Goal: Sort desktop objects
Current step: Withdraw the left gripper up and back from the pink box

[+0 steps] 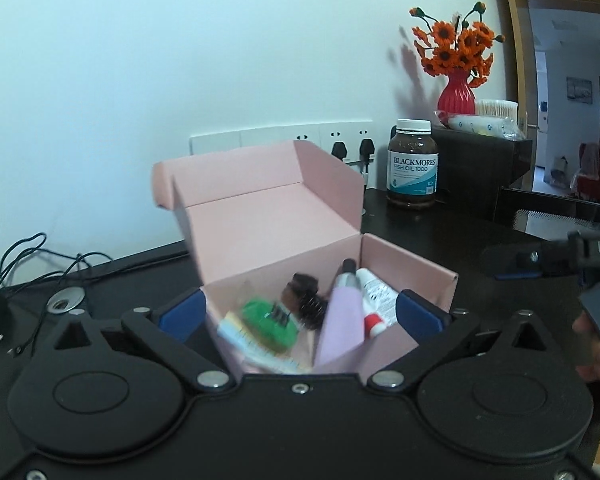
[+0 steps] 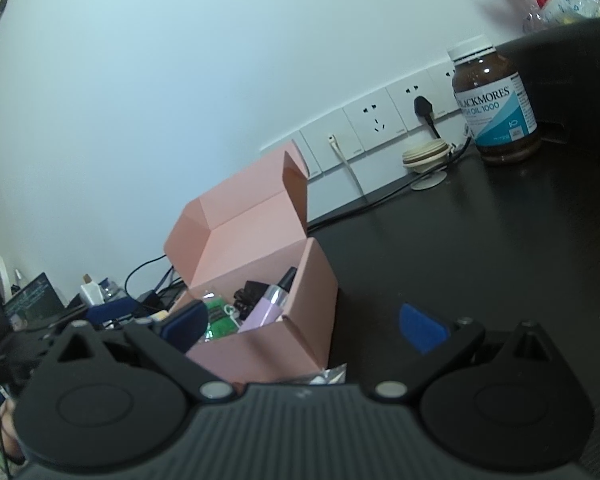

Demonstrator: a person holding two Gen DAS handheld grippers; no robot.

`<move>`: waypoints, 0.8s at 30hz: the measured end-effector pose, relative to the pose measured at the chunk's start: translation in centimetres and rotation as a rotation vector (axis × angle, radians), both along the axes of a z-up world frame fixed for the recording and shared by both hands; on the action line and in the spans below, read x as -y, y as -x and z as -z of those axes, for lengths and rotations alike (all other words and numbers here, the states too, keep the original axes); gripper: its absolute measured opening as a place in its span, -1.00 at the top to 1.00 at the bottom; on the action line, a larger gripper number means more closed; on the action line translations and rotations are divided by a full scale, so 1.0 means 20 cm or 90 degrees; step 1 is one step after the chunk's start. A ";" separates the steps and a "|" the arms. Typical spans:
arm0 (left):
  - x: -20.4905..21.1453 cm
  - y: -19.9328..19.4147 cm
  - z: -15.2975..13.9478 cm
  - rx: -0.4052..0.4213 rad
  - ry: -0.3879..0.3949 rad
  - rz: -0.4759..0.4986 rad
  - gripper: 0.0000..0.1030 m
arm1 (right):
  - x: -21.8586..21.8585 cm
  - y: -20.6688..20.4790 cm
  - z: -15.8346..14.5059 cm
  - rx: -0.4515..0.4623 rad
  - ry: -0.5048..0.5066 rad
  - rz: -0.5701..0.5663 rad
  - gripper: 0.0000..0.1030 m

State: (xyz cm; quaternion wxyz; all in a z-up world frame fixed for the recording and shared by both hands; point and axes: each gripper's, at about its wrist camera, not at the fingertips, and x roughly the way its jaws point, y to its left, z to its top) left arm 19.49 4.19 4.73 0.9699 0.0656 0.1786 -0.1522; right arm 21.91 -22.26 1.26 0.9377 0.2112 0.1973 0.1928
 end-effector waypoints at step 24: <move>-0.18 0.15 0.07 0.042 0.084 -0.023 -1.00 | 0.01 -0.04 0.00 -0.031 0.038 0.071 -0.99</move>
